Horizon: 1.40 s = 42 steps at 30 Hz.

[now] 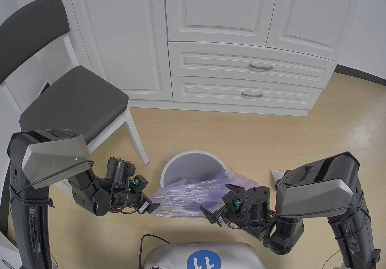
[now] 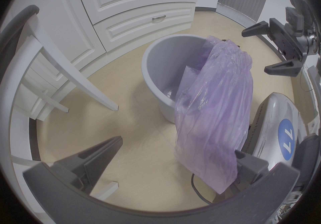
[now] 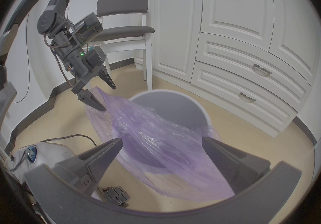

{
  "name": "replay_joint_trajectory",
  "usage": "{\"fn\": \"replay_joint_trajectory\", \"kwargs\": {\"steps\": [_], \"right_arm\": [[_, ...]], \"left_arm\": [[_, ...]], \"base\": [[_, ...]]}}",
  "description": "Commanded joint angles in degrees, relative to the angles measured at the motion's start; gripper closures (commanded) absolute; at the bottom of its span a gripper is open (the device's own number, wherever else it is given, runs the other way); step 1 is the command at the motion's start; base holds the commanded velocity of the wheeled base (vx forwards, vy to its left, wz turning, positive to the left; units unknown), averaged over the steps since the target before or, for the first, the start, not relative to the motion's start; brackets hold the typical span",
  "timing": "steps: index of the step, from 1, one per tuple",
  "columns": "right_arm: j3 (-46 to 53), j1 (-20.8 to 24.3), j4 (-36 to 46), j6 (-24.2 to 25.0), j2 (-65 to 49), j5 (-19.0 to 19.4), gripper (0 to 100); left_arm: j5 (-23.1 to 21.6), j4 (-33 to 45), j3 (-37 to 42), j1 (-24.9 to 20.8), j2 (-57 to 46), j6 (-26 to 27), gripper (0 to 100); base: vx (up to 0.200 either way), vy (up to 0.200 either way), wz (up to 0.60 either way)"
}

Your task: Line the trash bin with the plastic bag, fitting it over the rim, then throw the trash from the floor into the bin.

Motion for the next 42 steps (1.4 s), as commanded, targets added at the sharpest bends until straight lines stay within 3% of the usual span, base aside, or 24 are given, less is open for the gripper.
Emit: {"fn": "replay_joint_trajectory", "kwargs": {"steps": [1, 26, 27, 36, 42], "right_arm": [[-1.1, 0.0, -1.0, -0.1, 2.0, -0.1, 0], [-7.7, -4.9, -1.0, -0.4, 6.7, -0.1, 0], [-7.7, -5.0, -1.0, -0.4, 6.7, 0.0, 100], [-11.9, -5.0, -1.0, 0.7, 6.4, 0.0, 100], [-17.7, -4.1, -1.0, 5.1, 6.9, -0.9, 100]], "left_arm": [[0.0, -0.1, -0.1, 0.1, 0.1, 0.1, 0], [0.0, -0.1, -0.1, 0.1, 0.0, 0.0, 0], [0.0, -0.1, -0.1, 0.1, 0.0, 0.0, 0], [0.0, -0.2, -0.1, 0.1, 0.1, 0.1, 0], [0.0, -0.2, 0.2, -0.1, 0.2, 0.3, 0]], "base": [[0.000, 0.000, 0.00], [0.000, 0.000, 0.00], [0.000, 0.000, 0.00], [0.000, 0.000, 0.00], [0.000, 0.000, 0.00]]}}
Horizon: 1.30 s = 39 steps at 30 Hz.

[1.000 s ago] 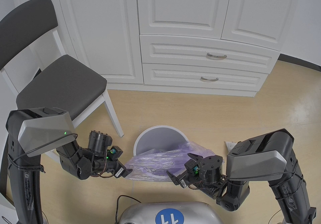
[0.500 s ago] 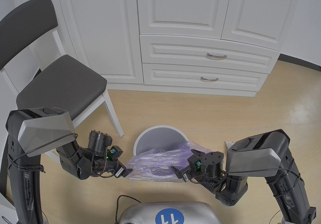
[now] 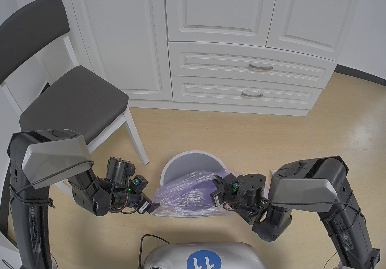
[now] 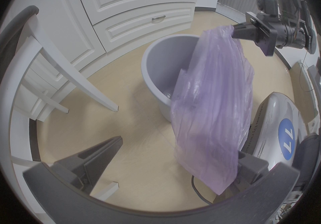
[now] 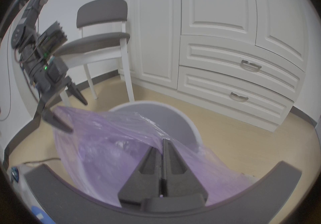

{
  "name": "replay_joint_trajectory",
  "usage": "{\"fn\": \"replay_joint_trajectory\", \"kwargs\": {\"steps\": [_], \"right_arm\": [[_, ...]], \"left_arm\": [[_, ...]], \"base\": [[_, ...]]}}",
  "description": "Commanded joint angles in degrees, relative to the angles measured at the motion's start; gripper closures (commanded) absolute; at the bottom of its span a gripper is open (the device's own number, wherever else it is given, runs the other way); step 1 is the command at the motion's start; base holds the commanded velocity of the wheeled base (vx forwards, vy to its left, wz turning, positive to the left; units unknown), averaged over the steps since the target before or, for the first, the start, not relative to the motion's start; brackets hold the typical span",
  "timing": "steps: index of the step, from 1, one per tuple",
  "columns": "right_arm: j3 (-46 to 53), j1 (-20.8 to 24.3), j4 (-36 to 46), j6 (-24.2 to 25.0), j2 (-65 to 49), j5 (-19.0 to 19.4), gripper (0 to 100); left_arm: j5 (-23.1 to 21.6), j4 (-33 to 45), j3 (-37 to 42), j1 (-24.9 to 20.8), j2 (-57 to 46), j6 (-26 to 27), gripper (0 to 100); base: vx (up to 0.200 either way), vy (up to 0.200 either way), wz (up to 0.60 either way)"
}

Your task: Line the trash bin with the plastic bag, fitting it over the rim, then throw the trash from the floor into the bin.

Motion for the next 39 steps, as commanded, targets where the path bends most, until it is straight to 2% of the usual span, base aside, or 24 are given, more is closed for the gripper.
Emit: {"fn": "replay_joint_trajectory", "kwargs": {"steps": [1, 9, 14, 16, 21, 26, 30, 32, 34, 35, 39], "right_arm": [[-5.3, 0.6, -1.0, 1.5, 0.7, -1.2, 100], [-18.6, 1.5, -1.0, 1.6, 4.6, -2.2, 100], [-24.1, 1.4, 2.5, 3.3, 4.9, -2.4, 100], [-25.8, 1.4, 3.5, 3.8, 4.9, -2.4, 100], [-29.5, 1.0, 7.6, 3.9, 5.2, -2.2, 100], [-33.5, 0.7, 9.8, 4.0, 7.0, -1.6, 100], [-45.9, 1.1, 12.7, 4.0, 13.3, -1.5, 100], [-46.3, 1.1, 12.8, 4.0, 13.6, -1.5, 100], [-59.2, 1.2, 15.8, 4.0, 19.7, -2.1, 100], [-62.1, 1.3, 16.6, 4.0, 21.2, -2.4, 100], [-64.1, 1.4, 17.7, 4.0, 23.7, -3.2, 100]], "left_arm": [[0.0, 0.0, 0.2, -0.1, -0.2, 0.3, 0], [-1.6, -5.4, 7.1, -1.5, -7.2, 0.6, 0], [-9.5, -11.8, 12.4, -3.7, -10.1, 0.7, 0], [-10.7, -14.5, 13.9, -4.3, -10.2, 0.7, 0], [-10.7, -22.3, 16.8, -5.1, -10.2, 0.7, 0], [-10.4, -26.1, 17.5, -5.2, -10.5, 0.6, 0], [-8.5, -30.0, 16.2, -5.2, -10.0, -0.2, 0], [-8.5, -30.2, 16.2, -5.2, -10.0, -0.3, 0], [-7.6, -32.7, 16.3, -5.2, -10.0, -0.6, 0], [-7.6, -33.2, 16.3, -5.2, -10.0, -0.6, 0], [-7.6, -35.2, 16.7, -5.3, -10.1, -0.4, 0]], "base": [[0.000, 0.000, 0.00], [0.000, 0.000, 0.00], [0.000, 0.000, 0.00], [0.000, 0.000, 0.00], [0.000, 0.000, 0.00], [0.000, 0.000, 0.00], [0.000, 0.000, 0.00], [0.000, 0.000, 0.00], [0.000, 0.000, 0.00], [0.000, 0.000, 0.00], [0.000, 0.000, 0.00]]}}
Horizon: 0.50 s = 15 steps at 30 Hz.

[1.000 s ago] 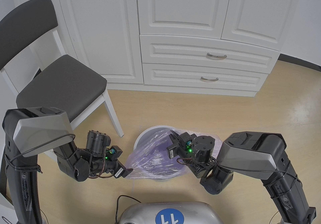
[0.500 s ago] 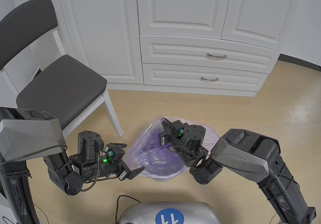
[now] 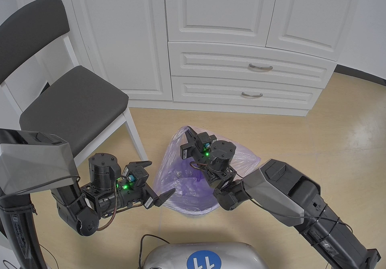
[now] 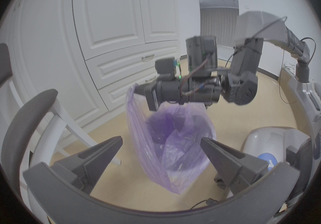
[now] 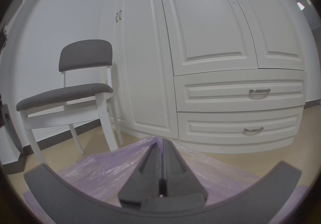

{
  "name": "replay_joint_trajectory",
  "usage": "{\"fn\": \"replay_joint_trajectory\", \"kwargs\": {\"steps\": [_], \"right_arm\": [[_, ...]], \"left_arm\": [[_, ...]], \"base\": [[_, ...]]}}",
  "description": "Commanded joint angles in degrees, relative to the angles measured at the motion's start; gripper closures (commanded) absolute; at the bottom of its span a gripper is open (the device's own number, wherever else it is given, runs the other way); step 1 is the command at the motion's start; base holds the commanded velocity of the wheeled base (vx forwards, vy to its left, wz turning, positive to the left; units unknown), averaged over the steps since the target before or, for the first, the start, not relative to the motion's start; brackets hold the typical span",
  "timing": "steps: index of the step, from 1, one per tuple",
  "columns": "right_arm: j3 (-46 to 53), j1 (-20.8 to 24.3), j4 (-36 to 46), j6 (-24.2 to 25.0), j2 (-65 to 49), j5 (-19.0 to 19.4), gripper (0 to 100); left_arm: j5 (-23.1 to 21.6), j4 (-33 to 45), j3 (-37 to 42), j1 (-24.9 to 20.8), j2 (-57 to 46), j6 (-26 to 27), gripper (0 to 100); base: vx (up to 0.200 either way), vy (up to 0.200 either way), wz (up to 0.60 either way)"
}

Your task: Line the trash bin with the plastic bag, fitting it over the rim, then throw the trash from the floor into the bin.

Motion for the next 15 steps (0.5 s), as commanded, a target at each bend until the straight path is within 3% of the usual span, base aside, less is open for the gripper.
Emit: {"fn": "replay_joint_trajectory", "kwargs": {"steps": [1, 8, 9, 15], "right_arm": [[-10.8, 0.4, 3.1, 0.1, 9.8, -1.1, 100], [-10.8, 1.3, 2.3, 0.0, 10.0, -2.4, 100], [-10.8, 1.3, 2.0, 0.0, 9.7, -2.9, 0], [-10.8, 0.5, -1.0, -0.4, 5.5, -3.1, 0]], "left_arm": [[0.8, -3.9, 0.1, -0.3, 0.1, -0.1, 0], [2.1, -4.0, -0.4, -0.9, 1.6, 0.1, 0], [3.0, -4.0, -0.5, -1.2, 2.0, 0.1, 0], [9.1, -4.1, -2.5, -3.0, 4.6, 0.3, 0]], "base": [[0.000, 0.000, 0.00], [0.000, 0.000, 0.00], [0.000, 0.000, 0.00], [0.000, 0.000, 0.00]]}}
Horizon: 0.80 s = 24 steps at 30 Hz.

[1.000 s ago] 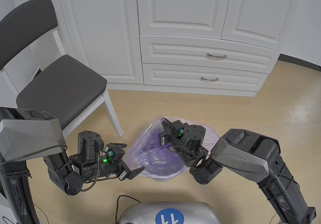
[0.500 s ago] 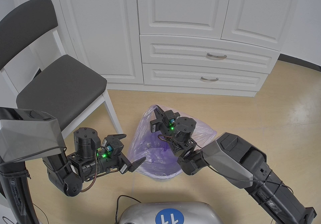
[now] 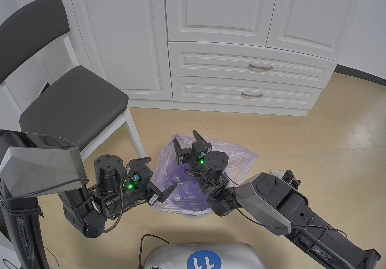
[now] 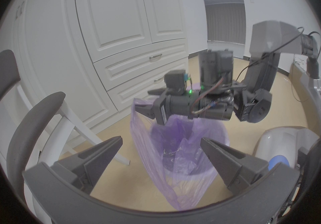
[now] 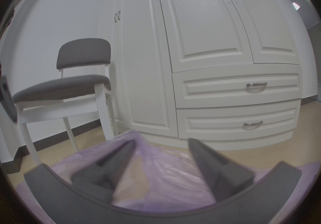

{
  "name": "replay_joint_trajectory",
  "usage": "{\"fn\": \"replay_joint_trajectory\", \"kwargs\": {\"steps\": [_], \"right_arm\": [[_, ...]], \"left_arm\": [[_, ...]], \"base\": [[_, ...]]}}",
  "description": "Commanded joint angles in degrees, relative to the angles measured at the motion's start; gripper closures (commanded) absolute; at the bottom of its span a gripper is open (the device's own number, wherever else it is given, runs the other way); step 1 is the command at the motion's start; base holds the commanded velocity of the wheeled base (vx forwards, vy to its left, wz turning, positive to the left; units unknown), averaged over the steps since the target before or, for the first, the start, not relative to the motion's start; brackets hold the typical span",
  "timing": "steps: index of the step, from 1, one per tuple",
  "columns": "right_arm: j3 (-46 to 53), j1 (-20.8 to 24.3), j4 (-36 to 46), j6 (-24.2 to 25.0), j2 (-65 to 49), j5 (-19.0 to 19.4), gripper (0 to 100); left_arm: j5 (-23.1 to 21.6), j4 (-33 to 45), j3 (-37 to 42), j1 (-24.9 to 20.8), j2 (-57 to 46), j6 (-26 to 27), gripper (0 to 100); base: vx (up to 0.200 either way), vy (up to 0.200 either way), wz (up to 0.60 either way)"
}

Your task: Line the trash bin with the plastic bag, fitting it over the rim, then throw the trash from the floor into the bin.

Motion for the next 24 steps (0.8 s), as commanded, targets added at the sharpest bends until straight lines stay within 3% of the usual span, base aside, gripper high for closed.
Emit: {"fn": "replay_joint_trajectory", "kwargs": {"steps": [1, 4, 6, 10, 18, 23, 24], "right_arm": [[0.4, -0.7, -1.7, -0.2, -3.7, -0.1, 0], [8.9, -0.9, -4.0, -0.4, -8.3, 0.3, 0], [28.3, -0.8, -5.8, -0.9, -18.0, 2.2, 0], [47.4, -0.6, -5.6, -0.8, -29.2, 10.0, 0], [56.6, -3.3, -5.5, -3.2, -34.9, 11.9, 0], [60.3, -4.8, -4.8, -6.9, -36.5, 12.3, 0], [63.2, -6.6, -3.2, -10.5, -38.6, 12.3, 0]], "left_arm": [[3.0, 0.0, -1.8, -1.3, 2.8, 0.1, 0], [5.4, 0.0, -2.8, -1.7, 3.6, 0.1, 0], [9.0, 0.1, -4.4, -2.2, 4.8, -0.1, 0], [13.5, 0.7, -6.8, -2.4, 5.1, -0.1, 0], [22.9, 1.1, -10.7, -2.8, 8.1, 0.5, 0], [23.2, 2.2, -10.8, -1.7, 8.6, 1.4, 0], [23.3, 3.7, -11.7, -0.8, 8.7, 1.6, 0]], "base": [[0.000, 0.000, 0.00], [0.000, 0.000, 0.00], [0.000, 0.000, 0.00], [0.000, 0.000, 0.00], [0.000, 0.000, 0.00], [0.000, 0.000, 0.00], [0.000, 0.000, 0.00]]}}
